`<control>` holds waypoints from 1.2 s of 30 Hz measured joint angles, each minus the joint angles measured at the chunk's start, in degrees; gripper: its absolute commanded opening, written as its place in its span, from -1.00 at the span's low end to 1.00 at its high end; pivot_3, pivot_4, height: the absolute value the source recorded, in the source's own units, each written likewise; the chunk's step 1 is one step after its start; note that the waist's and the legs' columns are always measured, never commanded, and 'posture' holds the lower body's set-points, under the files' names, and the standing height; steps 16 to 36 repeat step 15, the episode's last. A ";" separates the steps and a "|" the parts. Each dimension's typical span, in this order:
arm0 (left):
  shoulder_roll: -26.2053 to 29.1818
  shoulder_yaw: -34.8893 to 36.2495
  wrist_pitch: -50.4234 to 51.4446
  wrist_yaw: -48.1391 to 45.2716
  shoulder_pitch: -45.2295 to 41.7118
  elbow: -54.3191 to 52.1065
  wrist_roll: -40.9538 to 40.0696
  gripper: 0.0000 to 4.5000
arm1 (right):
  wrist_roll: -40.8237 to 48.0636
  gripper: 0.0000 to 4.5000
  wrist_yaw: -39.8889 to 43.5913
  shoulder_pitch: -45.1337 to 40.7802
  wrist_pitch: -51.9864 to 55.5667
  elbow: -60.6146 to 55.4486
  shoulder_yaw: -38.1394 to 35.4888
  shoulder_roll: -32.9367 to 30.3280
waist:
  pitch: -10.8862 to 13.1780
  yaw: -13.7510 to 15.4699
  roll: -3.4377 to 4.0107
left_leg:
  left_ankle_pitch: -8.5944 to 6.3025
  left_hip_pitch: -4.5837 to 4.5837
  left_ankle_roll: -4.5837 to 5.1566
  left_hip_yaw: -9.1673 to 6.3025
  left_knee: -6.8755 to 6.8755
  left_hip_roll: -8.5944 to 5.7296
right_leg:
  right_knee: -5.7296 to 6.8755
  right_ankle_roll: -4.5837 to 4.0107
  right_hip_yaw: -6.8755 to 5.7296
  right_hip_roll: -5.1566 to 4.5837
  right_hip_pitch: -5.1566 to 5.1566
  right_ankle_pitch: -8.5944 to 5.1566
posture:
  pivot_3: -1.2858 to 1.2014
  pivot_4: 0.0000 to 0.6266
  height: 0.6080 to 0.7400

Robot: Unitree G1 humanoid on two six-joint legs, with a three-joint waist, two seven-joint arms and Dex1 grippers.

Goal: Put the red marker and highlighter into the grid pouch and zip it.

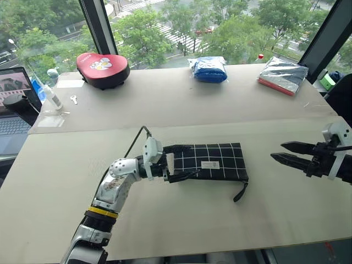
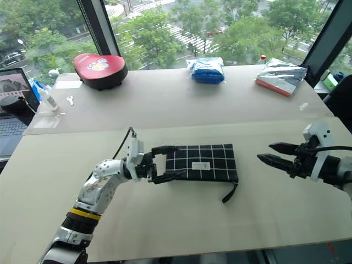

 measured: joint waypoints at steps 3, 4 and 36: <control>0.73 3.48 7.58 6.97 1.99 -3.46 -2.25 0.88 | -0.18 0.50 0.14 -0.98 -0.55 1.71 1.35 -0.07 | 0.00 0.05 -0.01 | 0.01 0.01 -0.01 0.00 0.00 0.00 | 0.01 0.00 0.00 0.00 -0.01 0.00 | 0.03 -0.52 1.00; 1.49 4.81 10.27 9.25 2.78 -4.63 -3.01 0.88 | -0.42 0.50 0.25 -1.27 -0.78 2.30 1.85 -0.07 | 0.00 -0.05 -0.01 | 0.01 0.01 -0.01 0.00 -0.01 0.02 | 0.01 0.00 0.01 0.01 -0.02 0.00 | 0.03 -0.52 1.00; 11.04 23.10 18.95 18.77 20.86 -14.76 -7.15 0.88 | -2.92 0.50 0.33 -6.42 -3.47 9.99 7.02 1.46 | 0.02 0.32 0.02 | -0.03 0.16 -0.08 0.00 -0.11 0.02 | 0.00 -0.01 0.00 0.01 0.05 0.00 | 0.03 -0.52 1.00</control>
